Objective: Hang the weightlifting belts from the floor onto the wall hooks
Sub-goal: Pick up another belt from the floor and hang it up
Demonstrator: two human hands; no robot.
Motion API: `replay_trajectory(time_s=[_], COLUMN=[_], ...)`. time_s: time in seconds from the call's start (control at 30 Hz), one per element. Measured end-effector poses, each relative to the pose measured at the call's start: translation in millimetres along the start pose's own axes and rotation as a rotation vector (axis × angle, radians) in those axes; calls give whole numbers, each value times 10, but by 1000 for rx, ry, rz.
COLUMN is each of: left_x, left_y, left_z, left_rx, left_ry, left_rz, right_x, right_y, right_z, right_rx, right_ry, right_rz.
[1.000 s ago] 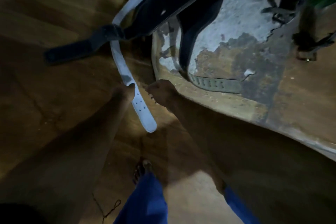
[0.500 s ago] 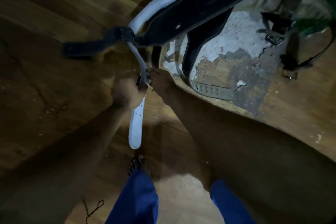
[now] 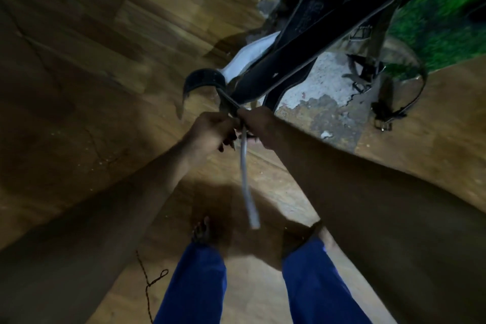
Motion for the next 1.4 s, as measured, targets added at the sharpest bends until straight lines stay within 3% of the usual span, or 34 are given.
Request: replay_trajectory(time_s=[0.13, 0.23, 0.3, 0.37, 0.43, 0.67, 0.87, 1.0, 1.2, 1.4], left_x=[-67, -145, -197, -185, -172, -433, -784, -1024, -1325, -1666], left_y=[110, 36, -23, -54, -27, -49, -221, -504, -764, -958], left_z=[236, 394, 603, 839, 1098, 2176, 3086, 3404, 3859, 4448], left_rx=[-273, -398, -510, -741, -823, -669, -395, -372, -422, -186], left_ry=[301, 507, 530, 484, 451, 316, 117, -54, -172, -236], left_rz=[228, 170, 85, -3, -43, -68, -19, 0, -40, -94], right_x=[-415, -751, -930, -1084, -1256, -1897, -2188, -2166, -2203, -3163], right_y=[278, 379, 452, 541, 657, 1226, 1700, 1957, 2432, 3018], right_z=[-193, -372, -483, -569, -649, -1118, -1520, -1682, -1720, -1895], right_rx=[-164, -110, 57, 161, 219, 286, 610, 731, 849, 823], right_ry=[133, 260, 295, 301, 295, 325, 263, 236, 363, 520], right_rz=[-102, -151, -161, -199, -234, -209, 42, 138, 192, 261])
Point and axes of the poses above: each hand's wrist, its own x-axis towards the middle knuckle, its own y-axis out of the back of the hand, z = x × y, the point moved 3 cm from there along x, towards the middle knuckle, and after that the axes turned 5 degrees about y, right-handed, at the moved point
